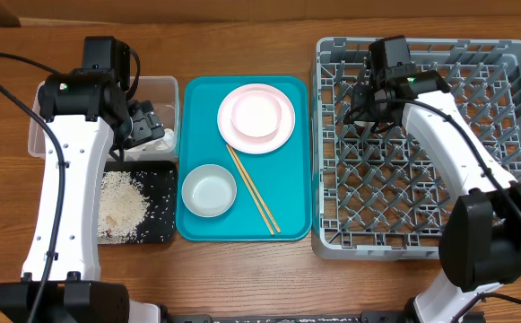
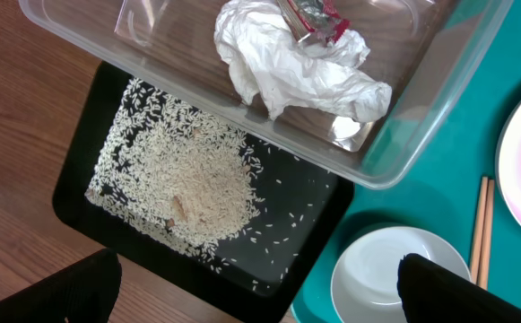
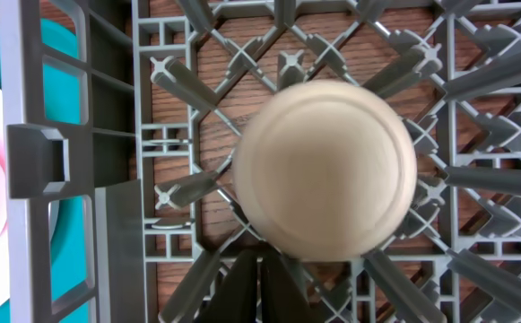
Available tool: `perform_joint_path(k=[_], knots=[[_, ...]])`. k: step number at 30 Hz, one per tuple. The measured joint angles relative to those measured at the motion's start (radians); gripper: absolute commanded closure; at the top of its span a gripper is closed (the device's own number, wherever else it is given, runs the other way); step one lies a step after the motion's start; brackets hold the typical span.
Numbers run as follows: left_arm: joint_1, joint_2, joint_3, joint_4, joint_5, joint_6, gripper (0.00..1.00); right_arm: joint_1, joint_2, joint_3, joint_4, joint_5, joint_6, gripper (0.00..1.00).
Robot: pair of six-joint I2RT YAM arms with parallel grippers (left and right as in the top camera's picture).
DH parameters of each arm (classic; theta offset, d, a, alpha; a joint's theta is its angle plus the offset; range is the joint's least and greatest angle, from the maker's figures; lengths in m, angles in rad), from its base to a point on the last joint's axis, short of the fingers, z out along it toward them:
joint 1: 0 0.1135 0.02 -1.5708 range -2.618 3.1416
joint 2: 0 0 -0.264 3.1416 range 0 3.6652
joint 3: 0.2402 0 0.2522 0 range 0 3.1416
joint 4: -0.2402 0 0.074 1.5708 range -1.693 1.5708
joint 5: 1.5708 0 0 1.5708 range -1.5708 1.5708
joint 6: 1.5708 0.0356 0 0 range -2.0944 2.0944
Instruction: Sort waste into correct bins and load items into the dishwasher
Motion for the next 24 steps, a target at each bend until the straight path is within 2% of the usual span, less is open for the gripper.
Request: perform_joint_path(k=[6,11,16,24], knots=[[0.000,0.000,0.000,0.000,0.000,0.000,0.00,0.000,-0.024,0.015,-0.050,0.006,0.000,0.93],[0.000,0.000,0.000,0.000,0.000,0.000,0.00,0.001,-0.138,0.022,-0.055,-0.008,0.000,0.90],[0.000,0.000,0.000,0.000,0.000,0.000,0.00,0.001,-0.250,0.050,-0.067,-0.122,0.000,0.83],[0.000,0.000,0.000,0.000,0.000,0.000,0.00,0.027,-0.257,0.056,-0.147,-0.306,0.000,0.80]])
